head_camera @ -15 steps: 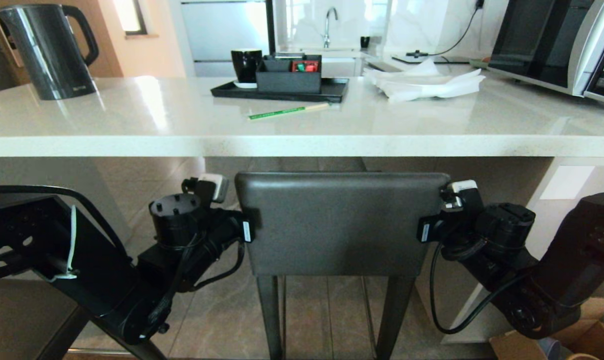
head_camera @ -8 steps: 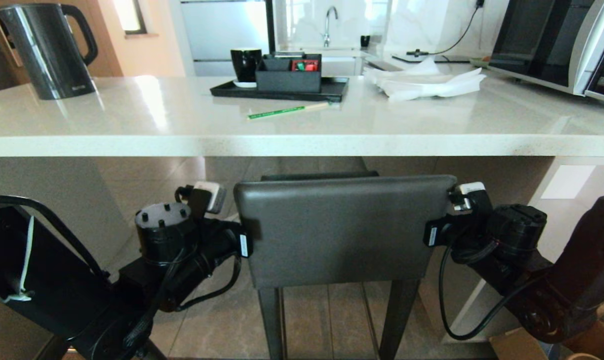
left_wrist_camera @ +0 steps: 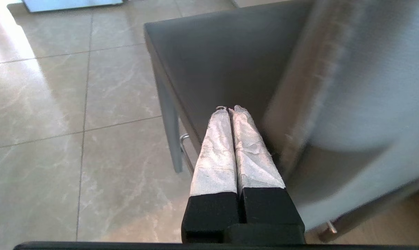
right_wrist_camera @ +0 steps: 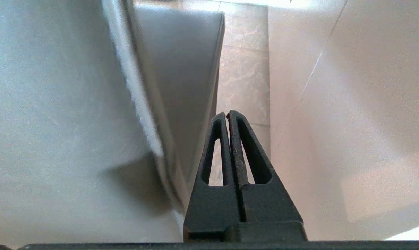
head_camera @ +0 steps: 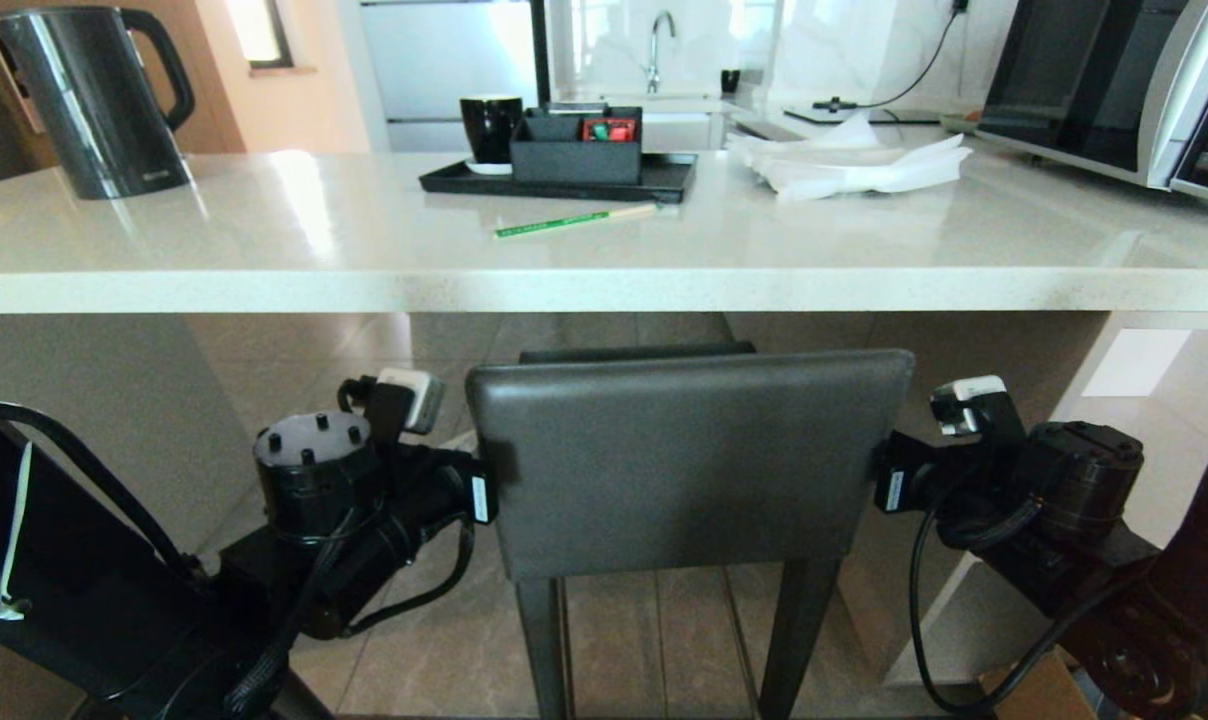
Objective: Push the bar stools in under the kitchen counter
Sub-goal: Push the gray chair back under the dining table
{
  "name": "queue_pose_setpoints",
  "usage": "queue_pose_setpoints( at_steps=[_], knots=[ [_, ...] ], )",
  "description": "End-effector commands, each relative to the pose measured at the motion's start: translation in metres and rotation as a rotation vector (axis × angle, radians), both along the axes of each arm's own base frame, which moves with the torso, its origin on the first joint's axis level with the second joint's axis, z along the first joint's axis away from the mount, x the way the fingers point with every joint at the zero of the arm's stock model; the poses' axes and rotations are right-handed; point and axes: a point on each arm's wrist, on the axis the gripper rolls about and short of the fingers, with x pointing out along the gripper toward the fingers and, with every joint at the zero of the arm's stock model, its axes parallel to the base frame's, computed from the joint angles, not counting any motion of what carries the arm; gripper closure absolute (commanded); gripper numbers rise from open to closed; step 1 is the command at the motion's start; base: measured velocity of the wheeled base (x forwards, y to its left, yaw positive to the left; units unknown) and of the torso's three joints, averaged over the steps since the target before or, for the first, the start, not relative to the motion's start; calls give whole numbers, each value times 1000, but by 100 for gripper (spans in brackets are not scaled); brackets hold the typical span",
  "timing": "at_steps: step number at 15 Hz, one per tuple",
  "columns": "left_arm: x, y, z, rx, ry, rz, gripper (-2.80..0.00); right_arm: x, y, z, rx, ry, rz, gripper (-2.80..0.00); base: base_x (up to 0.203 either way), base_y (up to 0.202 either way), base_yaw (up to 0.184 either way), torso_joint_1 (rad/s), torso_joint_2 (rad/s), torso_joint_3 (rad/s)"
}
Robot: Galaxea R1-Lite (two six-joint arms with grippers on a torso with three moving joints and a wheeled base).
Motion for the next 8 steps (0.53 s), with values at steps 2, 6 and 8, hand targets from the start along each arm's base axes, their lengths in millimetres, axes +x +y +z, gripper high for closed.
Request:
queue_pose_setpoints(
  at_steps=[2, 6, 8],
  knots=[
    [6, 3, 1, -6, -12, 23, 0, -10, 1, 13, 4, -42, 11, 0, 0, 0, 0, 0, 0, 0],
    [27, 1, -9, -1, -8, 47, 0, -20, 5, 14, 2, -32, 35, 0, 0, 0, 0, 0, 0, 0],
    [31, -1, -9, -1, -11, 48, 0, -21, 7, 14, 2, -32, 45, 0, 0, 0, 0, 0, 0, 0]
  ],
)
